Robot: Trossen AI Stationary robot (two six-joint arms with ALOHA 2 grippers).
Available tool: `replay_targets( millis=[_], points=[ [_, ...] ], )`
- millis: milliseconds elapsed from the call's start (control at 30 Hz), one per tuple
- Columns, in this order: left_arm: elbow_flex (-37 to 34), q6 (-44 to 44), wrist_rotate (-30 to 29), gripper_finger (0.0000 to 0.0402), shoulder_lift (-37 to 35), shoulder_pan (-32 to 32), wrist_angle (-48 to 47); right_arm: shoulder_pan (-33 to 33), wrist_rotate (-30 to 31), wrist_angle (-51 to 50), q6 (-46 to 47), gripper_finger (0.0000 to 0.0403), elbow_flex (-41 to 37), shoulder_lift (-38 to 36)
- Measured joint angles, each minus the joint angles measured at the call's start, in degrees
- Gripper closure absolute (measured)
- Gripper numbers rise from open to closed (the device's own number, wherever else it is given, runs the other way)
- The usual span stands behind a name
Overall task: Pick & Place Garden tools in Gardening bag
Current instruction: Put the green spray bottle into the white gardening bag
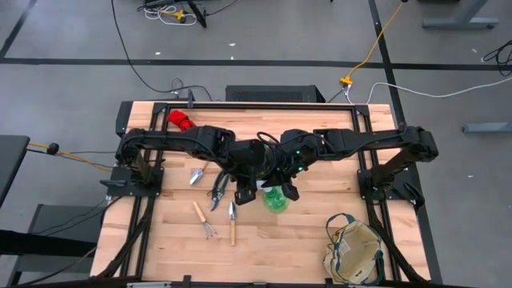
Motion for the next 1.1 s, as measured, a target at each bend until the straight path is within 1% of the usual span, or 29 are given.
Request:
replay_targets(
  millis=[133, 233, 567, 633, 700, 933, 1033, 1100],
  points=[
    [0.0, 0.0, -0.2, 0.0321, -1.5, 0.0, 1.0, 0.0, 0.6, 0.2, -0.4, 0.0354, 0.0, -1.6],
    [0.1, -0.1, -1.7, 0.0321, -2.7, 0.0, 1.7, 0.0, 2.2, -0.1, -0.7, 0.0355, 0.0, -3.1],
    [0.0, 0.3, -2.9, 0.0318, -4.7, 0.0, 4.5, 0.0, 2.1, -0.6, -0.6, 0.0355, 0.1, -4.6],
    [0.0, 0.6, -2.7, 0.0305, -4.7, 0.0, 4.4, 0.0, 1.5, -1.3, -0.6, 0.0355, 0.1, -4.7],
    [0.0, 0.6, -2.7, 0.0285, -5.3, 0.0, 3.6, 0.1, 0.2, -4.0, -0.7, 0.0355, -0.2, -4.8],
    [0.0, 0.1, -2.0, 0.0197, -5.1, 0.0, 4.3, 0.0, 0.9, -5.6, -1.3, 0.0355, -0.1, -4.7],
    [0.0, -0.3, -0.9, 0.0177, -5.3, 0.0, 4.2, 0.1, 1.0, -5.5, -1.3, 0.0355, -0.1, -4.7],
    [0.0, -0.3, -0.7, 0.0174, -5.7, 0.0, 4.3, 0.1, 1.0, -5.9, -1.4, 0.0355, -0.1, -4.7]
  ],
)
